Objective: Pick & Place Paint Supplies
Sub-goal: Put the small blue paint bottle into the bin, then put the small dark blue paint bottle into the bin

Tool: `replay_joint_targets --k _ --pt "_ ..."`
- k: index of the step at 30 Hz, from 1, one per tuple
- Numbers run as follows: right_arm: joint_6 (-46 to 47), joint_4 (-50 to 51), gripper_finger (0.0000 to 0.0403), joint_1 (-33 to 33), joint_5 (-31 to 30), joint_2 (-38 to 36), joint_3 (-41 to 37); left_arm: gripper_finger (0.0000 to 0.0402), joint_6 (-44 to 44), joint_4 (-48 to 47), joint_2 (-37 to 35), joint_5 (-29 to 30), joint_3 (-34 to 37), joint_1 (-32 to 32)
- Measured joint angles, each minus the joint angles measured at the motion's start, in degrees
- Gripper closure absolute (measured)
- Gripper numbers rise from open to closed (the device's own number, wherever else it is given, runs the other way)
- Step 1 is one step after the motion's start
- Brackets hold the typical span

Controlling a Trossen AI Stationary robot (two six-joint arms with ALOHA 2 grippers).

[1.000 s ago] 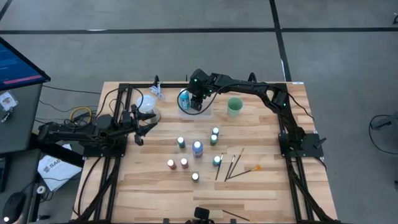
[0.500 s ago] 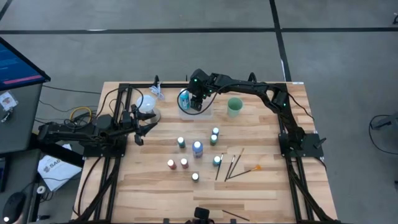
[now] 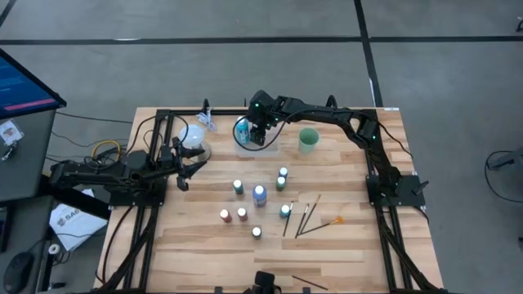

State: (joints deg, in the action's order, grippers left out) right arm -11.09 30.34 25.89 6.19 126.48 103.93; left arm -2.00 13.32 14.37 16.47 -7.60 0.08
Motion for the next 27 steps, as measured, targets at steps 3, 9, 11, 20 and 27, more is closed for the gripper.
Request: replay_joint_targets --k 3,9,11,20,27 --pt "0.0 1.3 0.0196 0.0 0.0 0.0 1.6 0.0225 0.0 0.0 0.0 0.0 0.0 0.0" --pt "-1.3 9.1 0.0162 0.0 0.0 0.0 7.7 0.0225 0.0 0.0 0.0 0.0 0.0 0.0" --pt "-1.5 14.6 0.0161 0.0 0.0 0.0 11.0 0.0225 0.0 0.0 0.0 0.0 0.0 0.0" --pt "-1.4 48.6 0.0172 -2.7 1.7 -1.0 20.9 0.0225 0.0 0.0 0.0 0.0 0.0 0.0" --pt "2.3 59.6 0.0178 -7.8 2.9 -5.4 20.6 0.0225 0.0 0.0 0.0 -0.1 0.0 0.0"
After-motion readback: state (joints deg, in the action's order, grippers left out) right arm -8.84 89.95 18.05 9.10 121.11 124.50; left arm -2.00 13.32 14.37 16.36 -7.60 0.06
